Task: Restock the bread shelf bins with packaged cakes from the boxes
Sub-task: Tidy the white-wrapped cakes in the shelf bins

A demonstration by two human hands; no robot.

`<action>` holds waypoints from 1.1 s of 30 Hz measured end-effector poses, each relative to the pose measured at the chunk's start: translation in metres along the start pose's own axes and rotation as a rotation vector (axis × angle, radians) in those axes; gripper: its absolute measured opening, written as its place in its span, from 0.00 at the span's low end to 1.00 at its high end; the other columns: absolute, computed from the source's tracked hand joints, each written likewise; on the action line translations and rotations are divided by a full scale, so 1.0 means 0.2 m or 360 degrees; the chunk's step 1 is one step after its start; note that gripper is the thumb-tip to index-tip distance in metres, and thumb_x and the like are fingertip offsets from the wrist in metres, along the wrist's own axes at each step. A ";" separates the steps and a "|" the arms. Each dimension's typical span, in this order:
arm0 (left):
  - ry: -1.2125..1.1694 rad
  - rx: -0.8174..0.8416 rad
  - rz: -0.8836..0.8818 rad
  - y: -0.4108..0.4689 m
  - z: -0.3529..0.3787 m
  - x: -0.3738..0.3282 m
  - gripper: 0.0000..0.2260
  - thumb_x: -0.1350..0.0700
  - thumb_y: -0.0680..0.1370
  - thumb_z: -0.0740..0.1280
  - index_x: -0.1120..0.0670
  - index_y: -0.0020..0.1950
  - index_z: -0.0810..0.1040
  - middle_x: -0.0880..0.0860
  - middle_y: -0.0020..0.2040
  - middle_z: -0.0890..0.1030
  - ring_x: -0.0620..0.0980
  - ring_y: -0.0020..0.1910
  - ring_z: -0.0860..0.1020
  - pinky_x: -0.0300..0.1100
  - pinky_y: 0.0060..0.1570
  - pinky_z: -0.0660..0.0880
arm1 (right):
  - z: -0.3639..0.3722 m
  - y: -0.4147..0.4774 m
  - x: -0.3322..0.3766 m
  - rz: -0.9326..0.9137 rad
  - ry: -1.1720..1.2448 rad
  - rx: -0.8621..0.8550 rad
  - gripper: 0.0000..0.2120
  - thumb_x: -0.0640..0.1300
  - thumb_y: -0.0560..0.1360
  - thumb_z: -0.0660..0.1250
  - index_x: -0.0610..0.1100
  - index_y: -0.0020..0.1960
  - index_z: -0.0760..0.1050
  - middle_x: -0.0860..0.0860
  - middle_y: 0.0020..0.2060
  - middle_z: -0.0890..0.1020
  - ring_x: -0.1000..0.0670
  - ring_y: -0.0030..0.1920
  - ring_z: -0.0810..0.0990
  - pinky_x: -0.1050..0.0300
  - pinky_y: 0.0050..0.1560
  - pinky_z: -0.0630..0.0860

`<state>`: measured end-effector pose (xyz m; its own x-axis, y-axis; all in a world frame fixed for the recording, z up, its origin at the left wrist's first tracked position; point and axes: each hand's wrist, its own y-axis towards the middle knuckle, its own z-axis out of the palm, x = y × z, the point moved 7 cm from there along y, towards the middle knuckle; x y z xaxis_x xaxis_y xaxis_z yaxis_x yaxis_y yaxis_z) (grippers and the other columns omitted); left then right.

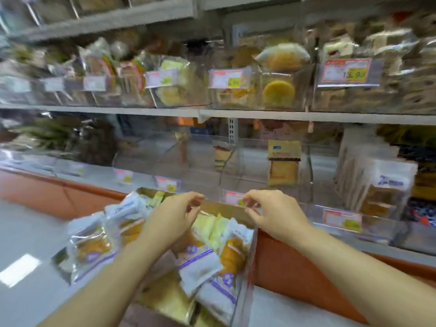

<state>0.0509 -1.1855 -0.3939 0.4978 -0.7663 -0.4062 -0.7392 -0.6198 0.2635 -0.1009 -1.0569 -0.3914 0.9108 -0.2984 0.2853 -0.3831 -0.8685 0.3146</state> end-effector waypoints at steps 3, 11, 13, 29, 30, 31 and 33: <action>-0.0014 -0.0034 -0.0158 -0.12 -0.13 0.21 0.11 0.55 0.79 0.64 0.47 0.61 0.77 0.45 0.53 0.81 0.43 0.42 0.78 0.44 0.51 0.75 | 0.15 0.07 0.18 -0.0025 0.0019 0.0183 0.12 0.51 0.76 0.63 0.55 0.59 0.76 0.59 0.52 0.81 0.53 0.57 0.77 0.58 0.50 0.73; 0.0209 -0.0051 -0.0315 -0.36 -0.32 0.54 0.16 0.49 0.79 0.59 0.47 0.65 0.76 0.46 0.62 0.79 0.48 0.62 0.75 0.43 0.60 0.70 | 0.56 0.14 0.47 0.0096 0.0295 0.0800 0.31 0.57 0.74 0.67 0.48 0.73 0.62 0.49 0.66 0.74 0.48 0.63 0.74 0.60 0.54 0.69; 0.0400 0.0073 -0.0310 -0.39 -0.30 0.57 0.19 0.46 0.78 0.57 0.46 0.67 0.74 0.46 0.64 0.77 0.50 0.62 0.74 0.43 0.61 0.67 | 0.59 0.15 0.52 0.0138 0.0389 0.0849 0.33 0.56 0.74 0.68 0.46 0.73 0.62 0.48 0.67 0.73 0.50 0.61 0.74 0.63 0.49 0.66; 0.0229 0.0324 -0.0355 -0.43 -0.11 0.64 0.20 0.47 0.79 0.63 0.44 0.71 0.68 0.44 0.73 0.62 0.49 0.54 0.76 0.45 0.60 0.71 | 0.61 0.18 0.42 0.0534 0.0907 0.0736 0.19 0.45 0.64 0.79 0.48 0.51 0.74 0.52 0.44 0.82 0.57 0.39 0.78 0.67 0.34 0.72; 0.0235 0.0321 -0.0349 -0.43 -0.11 0.63 0.20 0.48 0.79 0.63 0.44 0.71 0.68 0.44 0.73 0.61 0.48 0.55 0.76 0.44 0.61 0.70 | 0.57 0.19 0.41 0.0534 0.0912 0.0653 0.19 0.45 0.64 0.79 0.49 0.50 0.74 0.52 0.44 0.81 0.57 0.38 0.78 0.66 0.33 0.71; 0.0240 0.0318 -0.0346 -0.43 -0.11 0.63 0.20 0.48 0.79 0.63 0.44 0.71 0.68 0.44 0.73 0.61 0.47 0.56 0.75 0.43 0.63 0.69 | 0.53 0.20 0.39 0.0534 0.0909 0.0587 0.18 0.45 0.64 0.79 0.49 0.48 0.74 0.53 0.42 0.81 0.56 0.39 0.78 0.65 0.33 0.71; 0.0245 0.0297 -0.0347 -0.41 -0.10 0.63 0.20 0.48 0.79 0.64 0.45 0.71 0.68 0.45 0.74 0.61 0.48 0.61 0.73 0.43 0.64 0.67 | 0.46 0.21 0.35 0.0544 0.0955 0.0501 0.15 0.43 0.66 0.78 0.51 0.45 0.74 0.54 0.39 0.80 0.56 0.38 0.79 0.64 0.33 0.71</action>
<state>0.1839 -1.2343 -0.4492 0.7059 -0.6443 -0.2943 -0.6709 -0.7414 0.0140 -0.0390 -1.1499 -0.4413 0.4750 -0.3827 0.7924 -0.4849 -0.8653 -0.1272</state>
